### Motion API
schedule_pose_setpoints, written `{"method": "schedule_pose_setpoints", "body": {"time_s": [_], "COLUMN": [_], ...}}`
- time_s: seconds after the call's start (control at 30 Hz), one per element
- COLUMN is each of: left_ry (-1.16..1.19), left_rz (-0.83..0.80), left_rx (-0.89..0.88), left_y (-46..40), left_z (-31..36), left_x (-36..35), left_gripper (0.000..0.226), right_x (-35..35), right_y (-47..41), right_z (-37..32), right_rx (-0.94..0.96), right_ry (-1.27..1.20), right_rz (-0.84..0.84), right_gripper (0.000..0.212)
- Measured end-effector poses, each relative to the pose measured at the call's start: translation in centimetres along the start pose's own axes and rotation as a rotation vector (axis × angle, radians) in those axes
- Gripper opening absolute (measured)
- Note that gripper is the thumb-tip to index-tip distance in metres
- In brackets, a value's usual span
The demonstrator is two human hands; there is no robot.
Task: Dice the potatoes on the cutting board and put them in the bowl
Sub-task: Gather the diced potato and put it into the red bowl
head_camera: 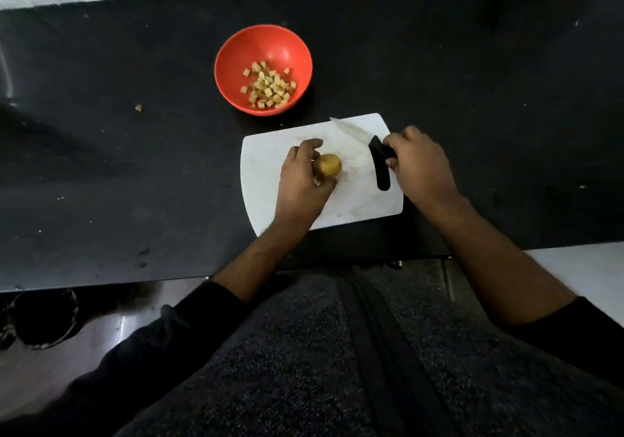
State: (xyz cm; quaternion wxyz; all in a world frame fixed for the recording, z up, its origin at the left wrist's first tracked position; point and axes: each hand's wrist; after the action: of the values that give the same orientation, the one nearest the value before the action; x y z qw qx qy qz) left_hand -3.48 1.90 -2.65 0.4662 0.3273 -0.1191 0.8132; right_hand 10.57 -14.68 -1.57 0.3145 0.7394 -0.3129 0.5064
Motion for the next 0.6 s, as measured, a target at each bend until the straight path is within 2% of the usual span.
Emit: {"method": "schedule_pose_setpoints", "body": {"time_s": [0.13, 0.33, 0.43, 0.5, 0.6], "left_ry": [0.004, -0.022, -0.041, -0.021, 0.009], "left_rz": [0.002, -0.146, -0.215, -0.217, -0.157], "left_rx": [0.033, 0.049, 0.031, 0.032, 0.048], "left_y": [0.0, -0.1, -0.1, 0.0, 0.0], "left_z": [-0.4, -0.8, -1.4, -1.6, -1.5], "left_x": [-0.1, 0.3, 0.8, 0.9, 0.8], "left_gripper": [0.061, 0.081, 0.084, 0.082, 0.073], "right_x": [0.4, 0.7, 0.1, -0.9, -2.0], "right_y": [0.4, 3.6, 5.4, 6.3, 7.2], "right_z": [-0.6, -3.5, -5.0, -5.8, -6.5], "right_rx": [-0.014, -0.075, -0.280, -0.423, -0.446], "right_ry": [-0.058, -0.432, -0.638, -0.866, -1.017], "right_rz": [-0.015, 0.000, -0.129, -0.215, -0.192], "right_gripper": [0.028, 0.029, 0.026, 0.022, 0.028]}}
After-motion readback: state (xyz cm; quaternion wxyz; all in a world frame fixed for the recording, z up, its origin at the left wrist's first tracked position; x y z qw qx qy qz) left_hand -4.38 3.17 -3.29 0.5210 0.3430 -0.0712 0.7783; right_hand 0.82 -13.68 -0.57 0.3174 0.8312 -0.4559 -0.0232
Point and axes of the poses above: each hand's wrist, its own y-axis away from the middle knuckle, its own x-axis out of the back of the hand, z = x × y, and after that the axes turned 5 degrees about -y, right-handed
